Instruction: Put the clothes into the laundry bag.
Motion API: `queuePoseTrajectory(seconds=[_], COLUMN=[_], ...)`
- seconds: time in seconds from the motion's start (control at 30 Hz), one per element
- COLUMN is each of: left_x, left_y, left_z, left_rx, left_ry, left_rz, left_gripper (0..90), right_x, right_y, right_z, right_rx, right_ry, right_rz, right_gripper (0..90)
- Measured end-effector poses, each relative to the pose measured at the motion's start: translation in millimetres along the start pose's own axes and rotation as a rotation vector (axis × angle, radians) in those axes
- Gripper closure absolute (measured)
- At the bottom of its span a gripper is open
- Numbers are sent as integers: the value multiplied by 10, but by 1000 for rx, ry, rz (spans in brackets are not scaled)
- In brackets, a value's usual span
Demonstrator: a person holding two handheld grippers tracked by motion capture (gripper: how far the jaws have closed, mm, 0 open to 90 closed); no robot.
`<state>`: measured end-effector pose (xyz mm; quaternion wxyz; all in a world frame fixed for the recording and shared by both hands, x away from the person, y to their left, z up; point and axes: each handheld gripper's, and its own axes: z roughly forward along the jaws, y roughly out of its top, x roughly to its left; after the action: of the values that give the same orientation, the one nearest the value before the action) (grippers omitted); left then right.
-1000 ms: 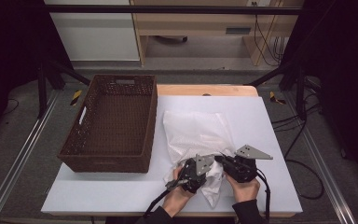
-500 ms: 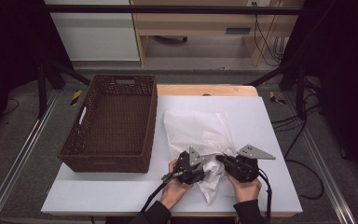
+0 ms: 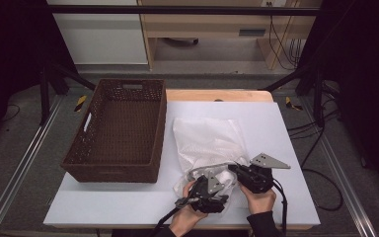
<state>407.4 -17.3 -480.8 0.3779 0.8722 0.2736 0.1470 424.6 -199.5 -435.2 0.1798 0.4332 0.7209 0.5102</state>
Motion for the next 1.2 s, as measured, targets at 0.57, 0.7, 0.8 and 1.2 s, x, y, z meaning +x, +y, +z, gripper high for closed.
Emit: queuePoseTrajectory(seconds=[0.57, 0.7, 0.8, 1.2], left_x=[216, 306, 326, 642], left_y=[249, 189, 164, -148], left_z=[130, 246, 154, -779], left_rx=[-4, -33, -22, -72], left_ry=[51, 48, 26, 31], left_rz=[-22, -35, -46, -67], left_gripper=[762, 656, 582, 458], right_x=[-20, -29, -29, -1], right_y=[30, 33, 20, -3], right_z=[-48, -66, -47, -7], right_rx=[-27, -28, -21, 1], right_ry=[13, 13, 15, 8], right_rz=[20, 15, 22, 6], right_gripper=[881, 881, 881, 881])
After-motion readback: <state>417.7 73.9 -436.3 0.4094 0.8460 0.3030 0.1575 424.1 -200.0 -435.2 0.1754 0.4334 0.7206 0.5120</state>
